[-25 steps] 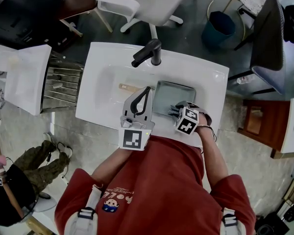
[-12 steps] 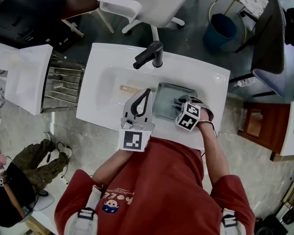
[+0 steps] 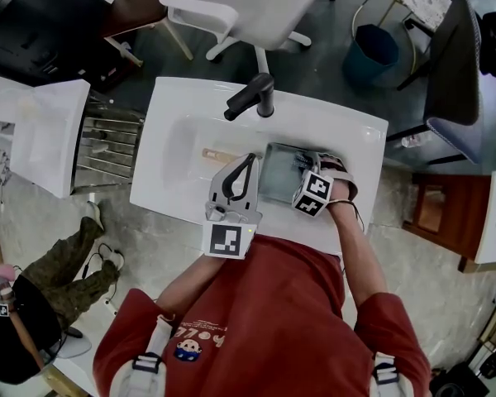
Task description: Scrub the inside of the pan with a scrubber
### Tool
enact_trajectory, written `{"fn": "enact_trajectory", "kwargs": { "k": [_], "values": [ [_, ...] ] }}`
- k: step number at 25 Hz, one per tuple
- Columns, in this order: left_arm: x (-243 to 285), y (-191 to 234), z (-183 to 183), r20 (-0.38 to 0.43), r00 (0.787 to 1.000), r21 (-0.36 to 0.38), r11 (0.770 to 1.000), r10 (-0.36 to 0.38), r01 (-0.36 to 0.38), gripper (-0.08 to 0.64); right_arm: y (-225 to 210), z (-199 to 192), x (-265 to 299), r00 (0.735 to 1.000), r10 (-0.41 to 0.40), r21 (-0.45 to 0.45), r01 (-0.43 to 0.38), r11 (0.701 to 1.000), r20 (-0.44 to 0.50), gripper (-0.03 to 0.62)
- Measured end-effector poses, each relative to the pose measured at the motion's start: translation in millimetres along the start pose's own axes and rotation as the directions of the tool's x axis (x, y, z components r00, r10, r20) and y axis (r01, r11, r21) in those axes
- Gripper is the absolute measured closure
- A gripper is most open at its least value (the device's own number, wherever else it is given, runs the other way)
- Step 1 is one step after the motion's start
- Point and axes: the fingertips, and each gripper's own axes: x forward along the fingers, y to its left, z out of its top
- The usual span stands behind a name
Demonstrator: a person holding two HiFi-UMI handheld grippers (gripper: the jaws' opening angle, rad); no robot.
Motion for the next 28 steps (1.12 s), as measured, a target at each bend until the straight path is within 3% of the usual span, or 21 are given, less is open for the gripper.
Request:
{"fn": "enact_trajectory", "kwargs": {
  "k": [7, 13, 18, 21, 28],
  "values": [
    [0, 3, 1, 0.006, 1.000, 0.007, 1.000, 0.008, -0.008, 0.546, -1, 0, 1, 1.000, -0.011, -0.008, 0.011, 1.000, 0.002, 0.430],
    [-1, 4, 1, 0.009, 1.000, 0.002, 1.000, 0.015, -0.015, 0.546, 3, -2, -10, 0.999, 0.038, 0.029, -0.038, 0.999, -0.013, 0.430],
    [-4, 5, -2, 0.004, 1.000, -0.009, 1.000, 0.020, -0.020, 0.546, 22, 7, -36, 0.989, 0.148, 0.058, -0.148, 0.987, 0.012, 0.429],
    [-5, 6, -4, 0.001, 1.000, -0.012, 1.000, 0.020, -0.020, 0.546, 46, 24, -50, 0.959, 0.275, 0.100, -0.280, 0.955, 0.066, 0.428],
    [-10, 1, -15, -0.024, 1.000, -0.025, 1.000, 0.019, -0.019, 0.546, 85, 33, -45, 0.909, 0.416, 0.087, -0.417, 0.905, 0.034, 0.426]
  ]
}}
